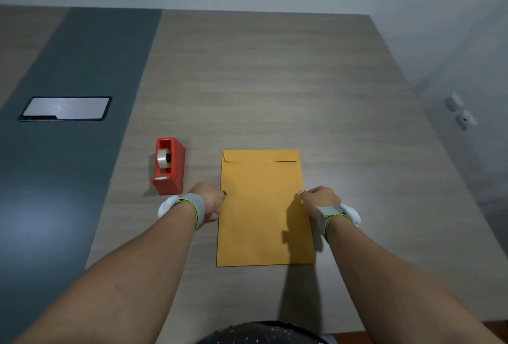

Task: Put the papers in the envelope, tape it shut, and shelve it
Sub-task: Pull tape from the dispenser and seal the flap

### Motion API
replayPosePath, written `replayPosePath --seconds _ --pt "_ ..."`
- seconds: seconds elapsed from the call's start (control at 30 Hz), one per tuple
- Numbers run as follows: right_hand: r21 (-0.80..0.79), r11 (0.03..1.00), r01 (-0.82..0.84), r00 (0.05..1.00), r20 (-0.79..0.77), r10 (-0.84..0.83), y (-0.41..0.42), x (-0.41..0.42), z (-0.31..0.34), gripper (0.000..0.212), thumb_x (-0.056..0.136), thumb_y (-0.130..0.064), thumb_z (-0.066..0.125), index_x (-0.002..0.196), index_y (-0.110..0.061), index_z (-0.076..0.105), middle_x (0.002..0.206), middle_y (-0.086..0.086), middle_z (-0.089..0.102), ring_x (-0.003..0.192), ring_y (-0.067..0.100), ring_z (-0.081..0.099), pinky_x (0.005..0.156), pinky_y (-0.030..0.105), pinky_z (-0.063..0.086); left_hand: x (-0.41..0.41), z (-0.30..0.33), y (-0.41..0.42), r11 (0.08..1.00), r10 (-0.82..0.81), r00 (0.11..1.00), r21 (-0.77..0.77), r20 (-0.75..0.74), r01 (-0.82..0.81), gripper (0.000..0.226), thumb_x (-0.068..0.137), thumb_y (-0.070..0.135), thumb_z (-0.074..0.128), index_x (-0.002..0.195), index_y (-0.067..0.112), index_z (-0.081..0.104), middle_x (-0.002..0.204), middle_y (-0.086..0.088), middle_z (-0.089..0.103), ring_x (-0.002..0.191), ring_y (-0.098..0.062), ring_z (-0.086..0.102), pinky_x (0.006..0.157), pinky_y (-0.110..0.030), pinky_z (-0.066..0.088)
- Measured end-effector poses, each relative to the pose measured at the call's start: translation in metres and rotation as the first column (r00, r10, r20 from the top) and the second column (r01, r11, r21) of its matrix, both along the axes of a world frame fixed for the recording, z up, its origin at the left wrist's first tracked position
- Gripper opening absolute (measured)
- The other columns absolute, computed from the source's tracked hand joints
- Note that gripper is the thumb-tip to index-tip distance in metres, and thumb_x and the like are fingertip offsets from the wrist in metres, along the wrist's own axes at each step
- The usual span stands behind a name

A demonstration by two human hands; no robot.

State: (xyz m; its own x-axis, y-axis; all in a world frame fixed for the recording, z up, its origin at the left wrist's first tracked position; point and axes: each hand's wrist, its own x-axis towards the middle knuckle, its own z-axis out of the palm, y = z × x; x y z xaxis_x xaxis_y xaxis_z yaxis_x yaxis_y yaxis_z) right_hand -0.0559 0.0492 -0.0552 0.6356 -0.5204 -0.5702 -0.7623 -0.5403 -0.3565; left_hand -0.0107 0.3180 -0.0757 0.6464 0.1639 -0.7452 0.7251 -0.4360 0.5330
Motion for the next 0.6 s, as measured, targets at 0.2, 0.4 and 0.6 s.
replayPosePath --seconds 0.2,0.4,0.6 --pt "0.151 0.986 0.076 0.996 -0.066 -0.066 0.002 -0.004 -0.004 0.036 0.095 -0.04 0.054 0.083 -0.007 0.062 0.076 0.009 0.062 0.066 0.025 0.055 0.072 0.032 0.044 -0.011 -0.001 0.003 0.999 -0.03 0.999 -0.012 -0.016 0.029 0.009 0.091 0.013 0.058 0.096 0.005 0.059 0.093 -0.016 0.063 0.076 -0.031 0.063 0.065 -0.037 0.059" --pt "0.256 0.965 0.057 0.998 -0.005 -0.058 0.004 -0.01 -0.019 0.026 0.09 -0.03 0.062 0.106 -0.011 0.068 0.1 0.013 0.066 0.092 0.035 0.064 0.09 0.045 0.056 -0.02 0.007 0.01 0.999 0.014 0.995 -0.04 -0.103 -0.018 0.022 0.086 0.001 0.054 0.067 0.01 0.047 0.064 -0.009 0.049 0.054 -0.025 0.045 0.046 -0.024 0.041" --pt "0.411 0.886 0.215 0.965 0.052 -0.259 -0.002 -0.029 -0.004 0.011 0.088 -0.015 0.067 0.077 -0.015 0.066 0.079 0.013 0.061 0.067 0.028 0.055 0.062 0.036 0.054 -0.018 0.023 0.009 0.999 -0.035 0.999 -0.035 -0.024 0.034 0.013 0.087 0.003 0.053 0.075 0.009 0.055 0.073 -0.014 0.059 0.065 -0.029 0.056 0.065 -0.042 0.061"
